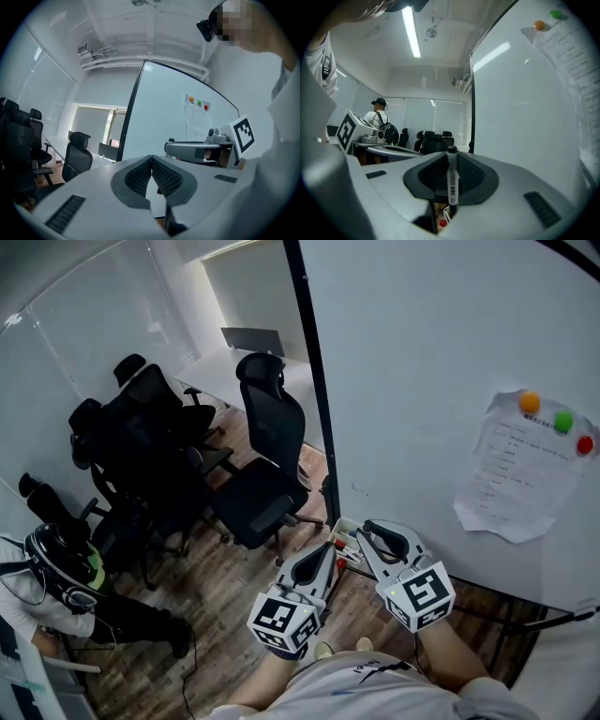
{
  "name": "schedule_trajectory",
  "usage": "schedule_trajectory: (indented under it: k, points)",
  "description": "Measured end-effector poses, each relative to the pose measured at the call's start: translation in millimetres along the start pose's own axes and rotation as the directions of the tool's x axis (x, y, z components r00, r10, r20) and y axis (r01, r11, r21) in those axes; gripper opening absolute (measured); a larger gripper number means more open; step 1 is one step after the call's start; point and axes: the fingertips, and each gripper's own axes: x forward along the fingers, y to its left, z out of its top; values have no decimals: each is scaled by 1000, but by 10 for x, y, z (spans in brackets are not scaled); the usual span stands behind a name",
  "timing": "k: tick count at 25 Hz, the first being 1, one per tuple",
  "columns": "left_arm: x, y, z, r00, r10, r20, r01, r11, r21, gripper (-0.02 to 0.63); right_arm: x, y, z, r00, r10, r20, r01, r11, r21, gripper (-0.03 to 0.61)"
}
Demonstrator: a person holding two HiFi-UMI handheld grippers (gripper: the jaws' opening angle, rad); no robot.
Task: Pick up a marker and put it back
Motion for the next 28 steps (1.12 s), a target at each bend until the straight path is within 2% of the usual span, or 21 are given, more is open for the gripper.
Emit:
schedule_trajectory:
  k: [8, 12, 24, 28]
  points:
    - [-16, -14, 22, 999, -45, -7, 45, 999, 26, 11, 5, 16, 41, 999, -32, -3, 32, 999, 1, 75]
    - [-3, -35, 12, 998, -68, -10, 68, 998, 5, 11, -3, 13, 38, 999, -44, -6, 44, 999, 0, 75]
    - [-20, 116, -57, 999, -44, -9, 43, 999, -11, 11, 52, -7, 27, 998, -64, -7, 65, 998, 3, 75]
    - [-4, 170, -114, 999, -35, -13, 34, 999, -20, 11, 81, -61, -36, 998, -69, -11, 69, 997, 35, 75]
